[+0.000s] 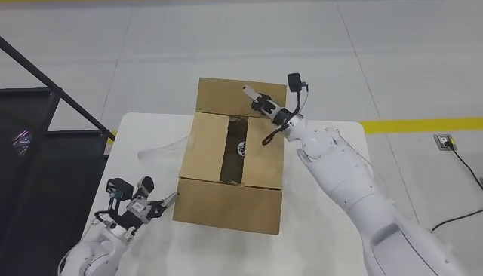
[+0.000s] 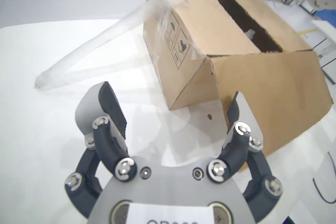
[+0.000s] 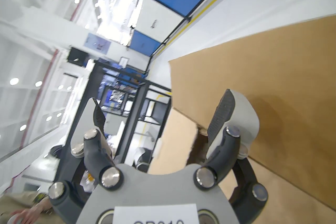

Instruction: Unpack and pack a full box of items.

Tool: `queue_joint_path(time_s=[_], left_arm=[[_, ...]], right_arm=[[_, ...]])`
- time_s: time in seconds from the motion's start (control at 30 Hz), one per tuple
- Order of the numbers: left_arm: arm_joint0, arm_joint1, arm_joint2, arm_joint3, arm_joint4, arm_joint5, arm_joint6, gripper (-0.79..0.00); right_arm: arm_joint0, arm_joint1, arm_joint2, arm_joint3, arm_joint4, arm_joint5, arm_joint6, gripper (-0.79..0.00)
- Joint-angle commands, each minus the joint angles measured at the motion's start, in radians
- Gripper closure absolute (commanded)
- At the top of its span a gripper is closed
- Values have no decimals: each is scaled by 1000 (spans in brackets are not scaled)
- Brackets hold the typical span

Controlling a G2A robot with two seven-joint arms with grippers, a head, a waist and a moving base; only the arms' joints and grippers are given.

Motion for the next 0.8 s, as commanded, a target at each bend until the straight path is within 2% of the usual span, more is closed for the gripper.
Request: queue_joint_path(time_s=[0.0,0.1,0.17,0.27,0.47,0.6,0.77], left_arm=[[-9,1,-28,21,-92,15,-16,-785],[-46,-2,-37,48,-148,113,-53,-785],[-80,-4,-16,68,-97,188,-57,-785],[-136,-12,37,117,-40,261,-50,-785],[-227,-31,156,206,14,276,-34,-785],[-253,-40,208,228,54,280,-7,-785],[-262,-45,232,244,65,261,15,-785]], right_arm=[[-14,7,24,-40,90,-16,209,-785],[-16,20,57,-75,207,49,508,-785],[-12,28,69,-80,256,130,694,-785],[-12,28,69,-80,256,130,694,-785],[-21,28,65,-88,244,135,685,-785],[-57,29,42,-137,122,196,523,-785],[-70,24,20,-177,20,308,422,-785]])
